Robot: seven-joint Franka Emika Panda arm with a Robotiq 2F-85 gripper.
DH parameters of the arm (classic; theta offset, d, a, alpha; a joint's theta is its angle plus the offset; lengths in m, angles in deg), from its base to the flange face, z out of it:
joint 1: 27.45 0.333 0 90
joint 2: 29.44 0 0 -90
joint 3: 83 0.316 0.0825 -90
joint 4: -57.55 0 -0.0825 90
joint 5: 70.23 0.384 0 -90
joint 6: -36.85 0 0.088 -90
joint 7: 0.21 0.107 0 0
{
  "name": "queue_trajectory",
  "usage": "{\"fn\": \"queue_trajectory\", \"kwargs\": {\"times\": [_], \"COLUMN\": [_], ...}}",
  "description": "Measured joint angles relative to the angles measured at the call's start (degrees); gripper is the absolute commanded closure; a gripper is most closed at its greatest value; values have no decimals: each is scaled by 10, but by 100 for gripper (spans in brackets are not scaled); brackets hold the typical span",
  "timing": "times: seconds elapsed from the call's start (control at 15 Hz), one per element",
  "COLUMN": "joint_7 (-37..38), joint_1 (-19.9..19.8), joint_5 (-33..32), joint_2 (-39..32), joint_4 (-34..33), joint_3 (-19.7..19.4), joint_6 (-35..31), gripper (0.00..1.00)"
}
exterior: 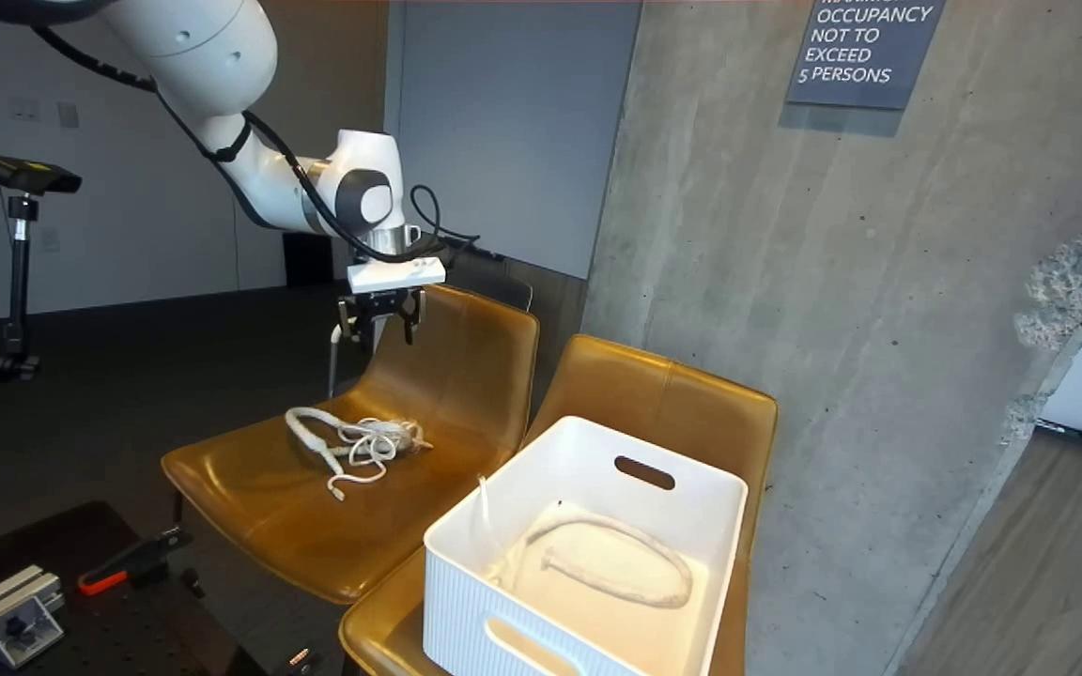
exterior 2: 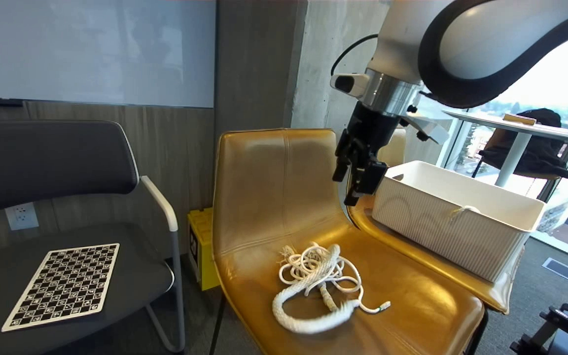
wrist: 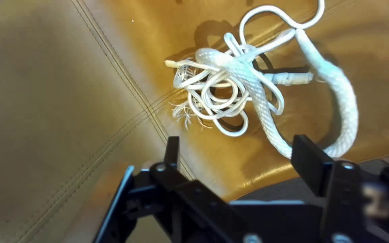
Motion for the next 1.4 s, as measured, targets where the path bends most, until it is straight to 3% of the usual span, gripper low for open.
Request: {"fn": "queue_trajectory", "kwargs": {"times": [0.4,0.67,1.07,1.4], "joint_7": [16,25,16,3], "joint_1": [-33,-59,-102,-131], "joint_5": [-31,-73,-106,-137], "joint_2": [118,176,191,119], "joint_4": [188,262,260,213], "joint_3": [-45,-87,-138,-172], "joint_6": [-95,-117,-116,-118], "gripper": [0,0,0,0]}}
